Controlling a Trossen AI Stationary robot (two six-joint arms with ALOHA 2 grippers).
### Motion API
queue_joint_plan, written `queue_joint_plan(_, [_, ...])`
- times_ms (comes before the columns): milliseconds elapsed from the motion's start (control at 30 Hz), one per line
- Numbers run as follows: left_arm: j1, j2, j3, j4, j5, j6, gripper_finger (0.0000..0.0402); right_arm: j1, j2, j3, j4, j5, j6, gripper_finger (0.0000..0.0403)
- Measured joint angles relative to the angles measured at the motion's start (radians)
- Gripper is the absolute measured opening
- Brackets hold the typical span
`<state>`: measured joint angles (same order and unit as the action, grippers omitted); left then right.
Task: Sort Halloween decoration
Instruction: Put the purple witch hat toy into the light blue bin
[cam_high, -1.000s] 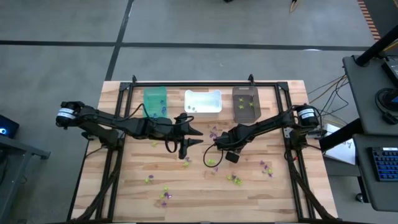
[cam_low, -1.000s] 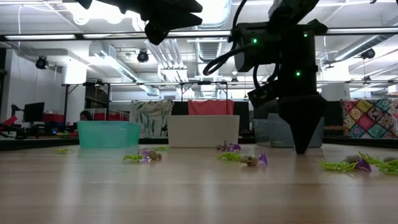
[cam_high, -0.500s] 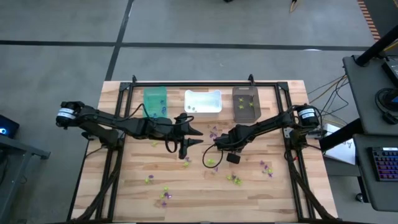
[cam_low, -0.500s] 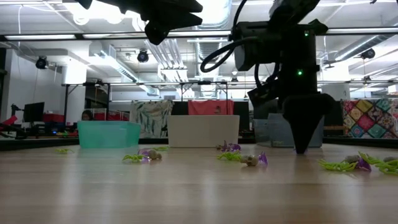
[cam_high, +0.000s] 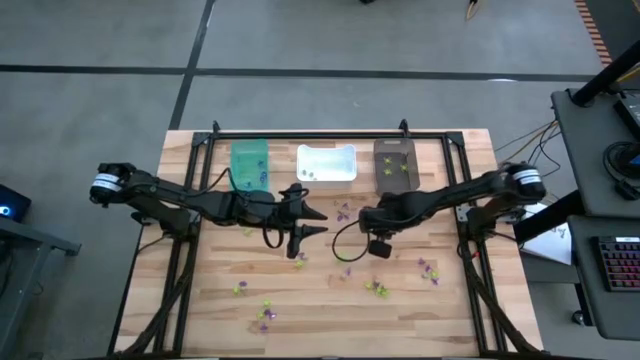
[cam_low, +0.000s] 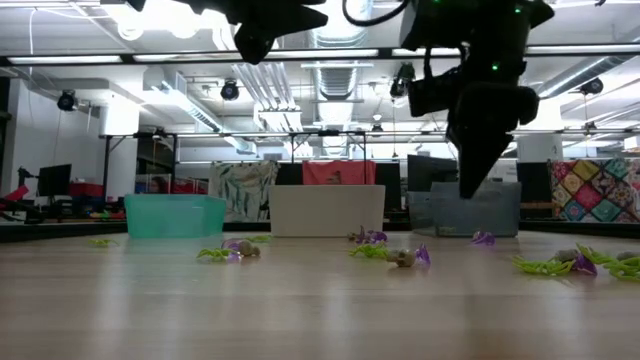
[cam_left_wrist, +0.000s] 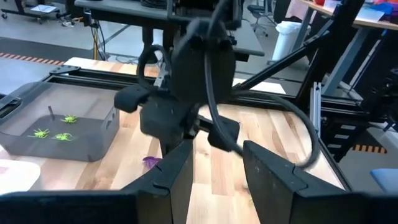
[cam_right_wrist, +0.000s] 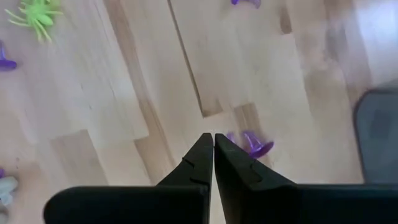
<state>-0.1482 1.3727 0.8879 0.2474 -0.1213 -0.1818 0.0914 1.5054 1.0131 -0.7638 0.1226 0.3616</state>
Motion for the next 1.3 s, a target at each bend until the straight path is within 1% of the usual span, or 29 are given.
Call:
queue_joint_plan(100, [-0.004,0.000,-0.002,0.000,0.000,0.000,0.0123,0.000,-0.050,-0.041,0.017,0.001,0.039,0.0009])
queue_joint_plan(233, [-0.006,-0.001,-0.024,0.000,-0.001,-0.001,0.0123,-0.002,-0.091,-0.080,0.013,0.008,0.182,0.0009])
queue_joint_plan(300, [-0.006,-0.001,-0.035,-0.001,-0.012,-0.018,0.0123,-0.002,-0.091,-0.085,-0.003,0.008,0.273,0.0009])
queue_joint_plan(433, [-0.006,-0.001,-0.048,-0.003,-0.068,-0.040,0.0123,-0.005,-0.074,-0.085,-0.057,0.008,0.458,0.0009])
queue_joint_plan(533, [-0.005,-0.001,-0.048,0.000,-0.073,-0.040,0.0123,-0.005,-0.052,-0.079,-0.081,0.009,0.532,0.0009])
queue_joint_plan(633, [-0.006,-0.001,-0.048,-0.001,-0.073,-0.040,0.0123,-0.005,-0.031,-0.063,-0.075,0.018,0.541,0.0009])
queue_joint_plan(767, [-0.006,-0.001,-0.048,-0.002,-0.073,-0.040,0.0123,-0.005,-0.005,-0.041,-0.078,0.058,0.544,0.0009])
queue_joint_plan(1000, [-0.006,-0.001,-0.048,-0.004,-0.074,-0.041,0.0123,-0.005,0.010,-0.025,-0.095,0.059,0.543,0.0017])
queue_joint_plan(1100, [-0.006,-0.001,-0.048,-0.005,-0.074,-0.041,0.0123,-0.005,0.010,-0.025,-0.092,0.053,0.540,0.0035])
queue_joint_plan(1300, [-0.006,-0.001,-0.048,-0.005,-0.074,-0.041,0.0123,-0.005,0.035,-0.027,-0.091,0.058,0.590,0.0090])
